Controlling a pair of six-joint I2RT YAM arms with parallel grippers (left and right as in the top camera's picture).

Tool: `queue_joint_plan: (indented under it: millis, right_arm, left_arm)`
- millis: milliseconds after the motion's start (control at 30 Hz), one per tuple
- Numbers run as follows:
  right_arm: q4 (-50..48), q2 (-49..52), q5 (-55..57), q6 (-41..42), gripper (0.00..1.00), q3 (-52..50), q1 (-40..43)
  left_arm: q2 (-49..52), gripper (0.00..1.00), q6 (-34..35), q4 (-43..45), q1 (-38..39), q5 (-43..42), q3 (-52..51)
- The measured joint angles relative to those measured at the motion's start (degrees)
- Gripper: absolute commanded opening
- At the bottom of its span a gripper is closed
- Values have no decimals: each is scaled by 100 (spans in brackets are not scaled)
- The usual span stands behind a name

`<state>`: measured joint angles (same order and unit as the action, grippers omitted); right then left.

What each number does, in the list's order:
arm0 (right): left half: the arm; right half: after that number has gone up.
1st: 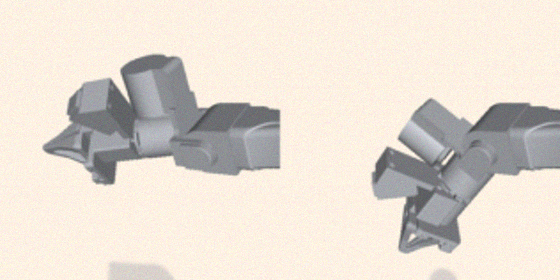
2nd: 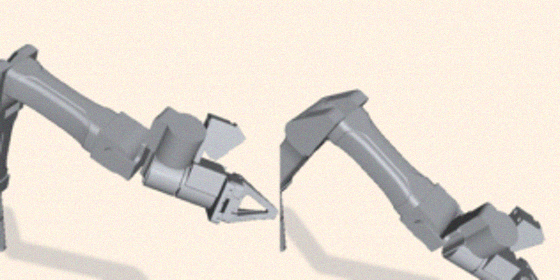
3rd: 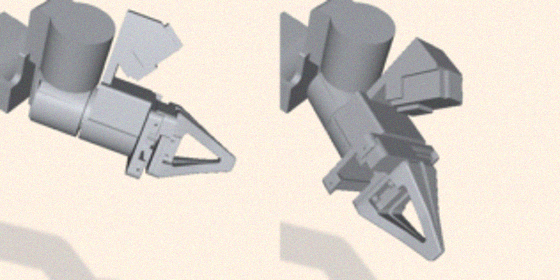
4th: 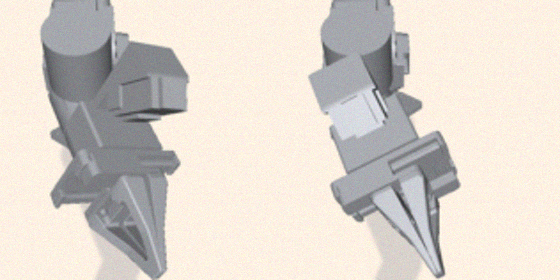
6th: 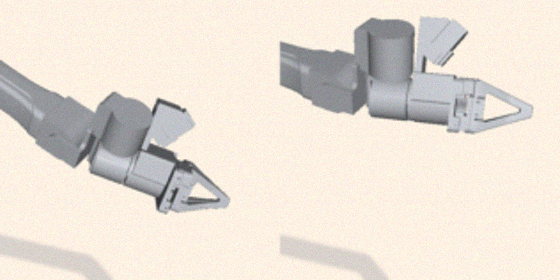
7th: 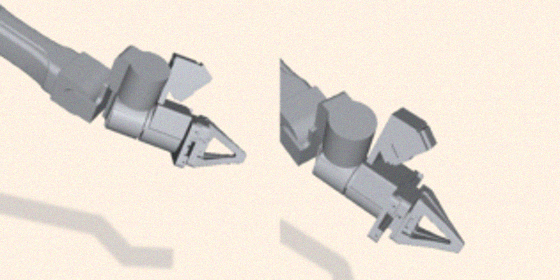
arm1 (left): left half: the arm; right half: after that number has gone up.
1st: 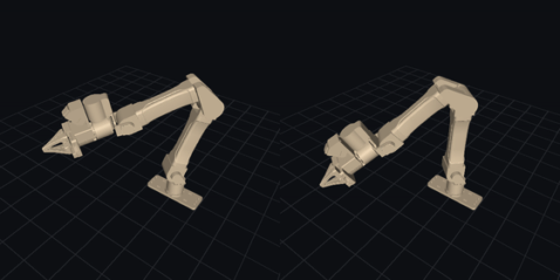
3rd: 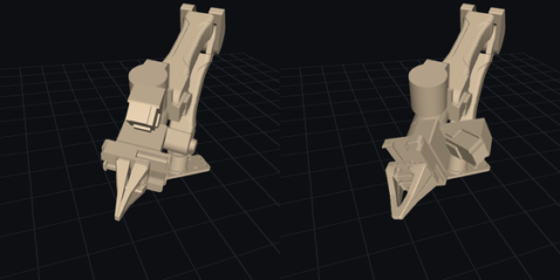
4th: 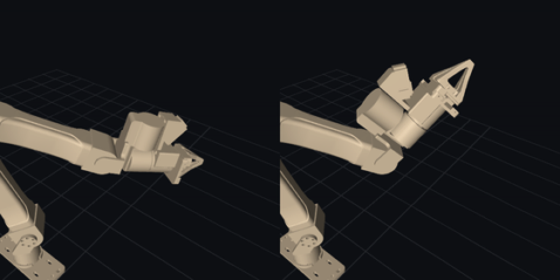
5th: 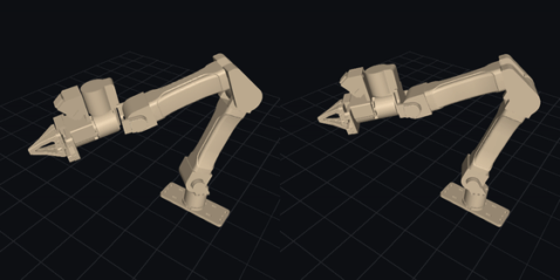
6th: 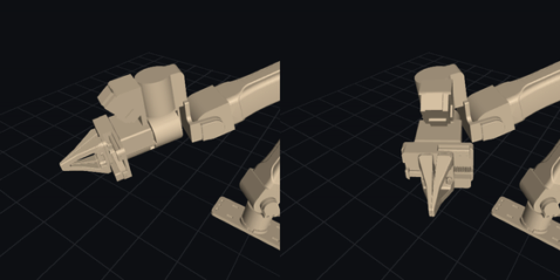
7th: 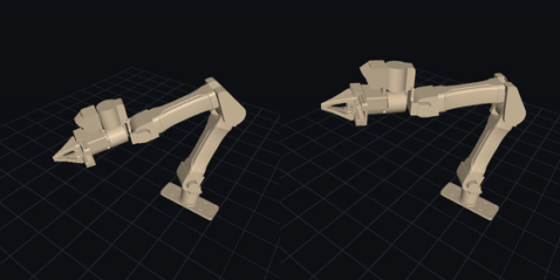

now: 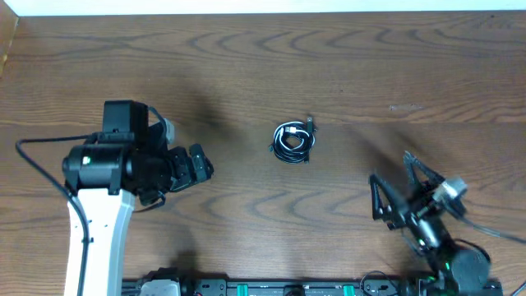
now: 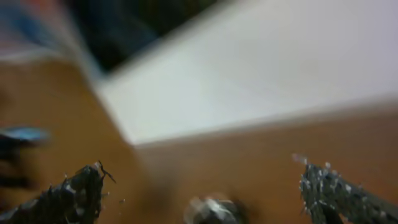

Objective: Untangle cables
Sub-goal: 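Raise the left arm slightly and move the right gripper over the cable coil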

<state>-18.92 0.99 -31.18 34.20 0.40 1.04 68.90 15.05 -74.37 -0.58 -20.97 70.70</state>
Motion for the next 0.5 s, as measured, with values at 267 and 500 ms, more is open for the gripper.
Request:
queue_joint_plan:
  millis: [267,500]
  right_arm:
    - [1836,498,-533,-267,99,1775,127]
    - [5482,2684,-629,-2033,99,4721,175]
  left_arm:
    - [304,98,0,-4,0,-15,4]
    - [343,98,0,-4,0,-15,7]
